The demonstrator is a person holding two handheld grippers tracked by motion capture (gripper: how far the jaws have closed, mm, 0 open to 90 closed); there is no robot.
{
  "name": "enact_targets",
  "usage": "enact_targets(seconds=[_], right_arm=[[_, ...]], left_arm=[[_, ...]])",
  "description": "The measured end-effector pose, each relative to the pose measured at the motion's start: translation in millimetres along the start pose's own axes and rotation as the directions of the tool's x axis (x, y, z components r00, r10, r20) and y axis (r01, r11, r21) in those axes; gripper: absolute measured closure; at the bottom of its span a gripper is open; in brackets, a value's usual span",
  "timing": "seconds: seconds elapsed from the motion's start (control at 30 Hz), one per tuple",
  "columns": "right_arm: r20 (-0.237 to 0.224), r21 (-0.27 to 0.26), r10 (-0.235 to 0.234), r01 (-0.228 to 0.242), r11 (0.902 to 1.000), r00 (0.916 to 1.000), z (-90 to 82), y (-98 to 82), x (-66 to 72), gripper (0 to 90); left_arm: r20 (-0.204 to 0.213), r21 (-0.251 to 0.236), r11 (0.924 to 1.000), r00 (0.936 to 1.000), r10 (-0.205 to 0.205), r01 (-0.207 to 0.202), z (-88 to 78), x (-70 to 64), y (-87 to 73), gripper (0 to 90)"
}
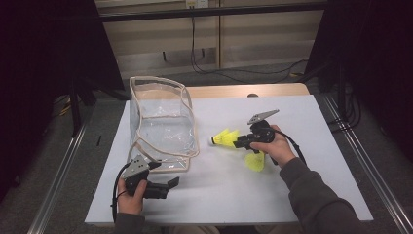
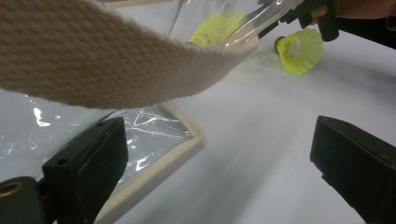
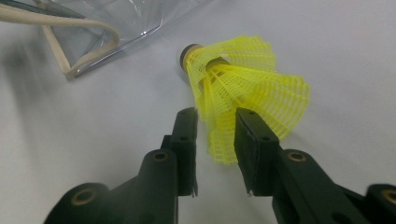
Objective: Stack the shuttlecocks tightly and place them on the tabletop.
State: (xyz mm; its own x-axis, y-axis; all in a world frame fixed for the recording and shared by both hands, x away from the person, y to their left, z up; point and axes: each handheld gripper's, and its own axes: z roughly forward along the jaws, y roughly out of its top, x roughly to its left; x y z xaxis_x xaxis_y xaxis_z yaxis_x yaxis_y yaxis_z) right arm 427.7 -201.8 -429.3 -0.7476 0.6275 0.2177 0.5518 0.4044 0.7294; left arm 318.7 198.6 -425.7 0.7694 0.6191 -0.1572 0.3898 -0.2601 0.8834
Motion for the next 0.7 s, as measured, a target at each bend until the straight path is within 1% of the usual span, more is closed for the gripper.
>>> enact_targets(seconds=[0.1, 0.2, 0.27, 0.33, 0.43, 0.53, 0.63, 0.7], right_arm=[[0.008, -0.008, -0.012, 0.012, 0.9999, 0.9999, -1.4, 0.1, 0.6, 64.4], [0.013, -0.014, -0.012, 0.013, 0.9998, 0.9998, -3.2, -0.4, 1.0, 62.1], [0.034, -0.004, -0.021, 0.022, 0.9998, 0.9992, -4.7, -0.8, 1.4, 58.4], [0.05, 0.003, -0.027, 0.027, 0.9996, 0.9984, -7.2, -0.9, 1.4, 57.4], [0.049, -0.008, -0.025, 0.026, 0.9996, 0.9985, -11.8, -0.9, 1.7, 55.4], [0.061, -0.009, -0.031, 0.032, 0.9994, 0.9976, -17.4, -0.5, 2.2, 52.6], [0.063, -0.026, -0.025, 0.027, 0.9993, 0.9977, -22.7, -0.3, 2.7, 50.7], [0.071, -0.024, -0.027, 0.029, 0.9993, 0.9971, -24.6, -0.6, 3.6, 47.3]], left_arm=[[0.0, 0.0, 1.0, 1.0, 0.0, 0.0, 0.0, 0.0, 0.0, 4.1], [-0.002, 0.002, 1.0, 1.0, 0.001, -0.001, -0.1, 0.0, 0.1, 4.1], [-0.001, 0.0, 1.0, 1.0, 0.0, 0.0, 0.0, -0.1, 0.0, 4.1], [-0.002, 0.003, 1.0, 1.0, 0.001, -0.001, -0.1, -0.1, 0.1, 4.1], [-0.003, 0.004, 1.0, 1.0, 0.0, 0.0, -0.1, -0.3, 0.2, 4.1], [-0.003, 0.004, 1.0, 1.0, 0.0, 0.0, 0.0, -0.4, 0.2, 4.1], [-0.004, 0.003, 1.0, 1.0, -0.001, 0.001, 0.1, -0.5, 0.2, 4.1], [-0.004, 0.003, 1.0, 1.0, 0.0, 0.0, 0.1, -0.5, 0.3, 4.1]])
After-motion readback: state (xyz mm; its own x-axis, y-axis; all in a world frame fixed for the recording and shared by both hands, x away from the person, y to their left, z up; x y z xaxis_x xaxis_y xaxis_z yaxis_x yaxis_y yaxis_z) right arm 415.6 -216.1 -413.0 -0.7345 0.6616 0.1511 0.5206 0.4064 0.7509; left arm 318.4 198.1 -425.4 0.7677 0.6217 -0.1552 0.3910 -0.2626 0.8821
